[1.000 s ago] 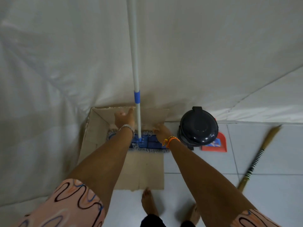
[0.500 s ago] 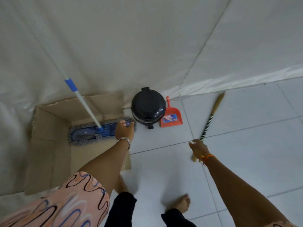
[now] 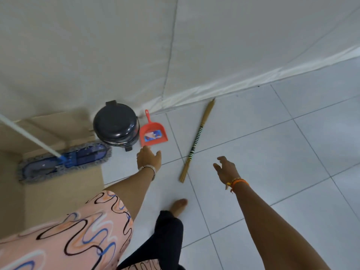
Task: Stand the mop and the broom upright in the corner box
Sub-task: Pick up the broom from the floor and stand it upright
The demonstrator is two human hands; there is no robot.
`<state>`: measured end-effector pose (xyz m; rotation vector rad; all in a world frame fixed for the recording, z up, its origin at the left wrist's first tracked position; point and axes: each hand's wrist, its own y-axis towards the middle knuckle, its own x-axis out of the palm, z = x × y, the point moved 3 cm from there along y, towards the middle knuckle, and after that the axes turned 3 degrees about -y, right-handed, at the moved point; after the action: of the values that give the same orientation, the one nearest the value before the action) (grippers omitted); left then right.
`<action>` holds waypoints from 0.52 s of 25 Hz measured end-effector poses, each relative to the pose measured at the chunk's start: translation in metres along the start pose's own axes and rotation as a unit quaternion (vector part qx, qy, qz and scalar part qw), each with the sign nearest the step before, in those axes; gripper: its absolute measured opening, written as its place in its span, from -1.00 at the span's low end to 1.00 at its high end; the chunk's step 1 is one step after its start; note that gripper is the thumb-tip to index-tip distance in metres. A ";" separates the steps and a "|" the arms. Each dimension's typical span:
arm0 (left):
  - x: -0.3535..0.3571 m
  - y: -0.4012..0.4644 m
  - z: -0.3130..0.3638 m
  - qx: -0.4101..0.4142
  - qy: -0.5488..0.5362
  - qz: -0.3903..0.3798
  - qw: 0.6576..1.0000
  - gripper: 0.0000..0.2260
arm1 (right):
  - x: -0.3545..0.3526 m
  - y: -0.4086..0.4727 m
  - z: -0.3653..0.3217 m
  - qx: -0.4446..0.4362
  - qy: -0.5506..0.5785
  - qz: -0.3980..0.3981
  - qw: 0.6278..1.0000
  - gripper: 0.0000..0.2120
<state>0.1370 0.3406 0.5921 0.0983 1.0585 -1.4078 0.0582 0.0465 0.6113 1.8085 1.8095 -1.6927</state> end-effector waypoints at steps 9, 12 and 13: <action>0.108 0.066 0.078 -0.065 -0.002 0.008 0.998 -0.51 | -0.095 0.158 0.009 -0.070 -0.092 -0.039 0.993 -0.59; 0.130 0.094 0.090 -0.081 0.009 0.000 0.997 -0.52 | -0.118 0.208 0.015 -0.070 -0.114 -0.054 0.990 -0.57; 0.137 0.104 0.095 -0.086 0.012 0.000 0.996 -0.52 | -0.122 0.226 0.018 -0.067 -0.129 -0.065 0.987 -0.57</action>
<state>0.2472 0.2040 0.5041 -0.0096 1.1961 -1.3121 0.2504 -0.1139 0.5521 1.3760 1.9116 -1.7074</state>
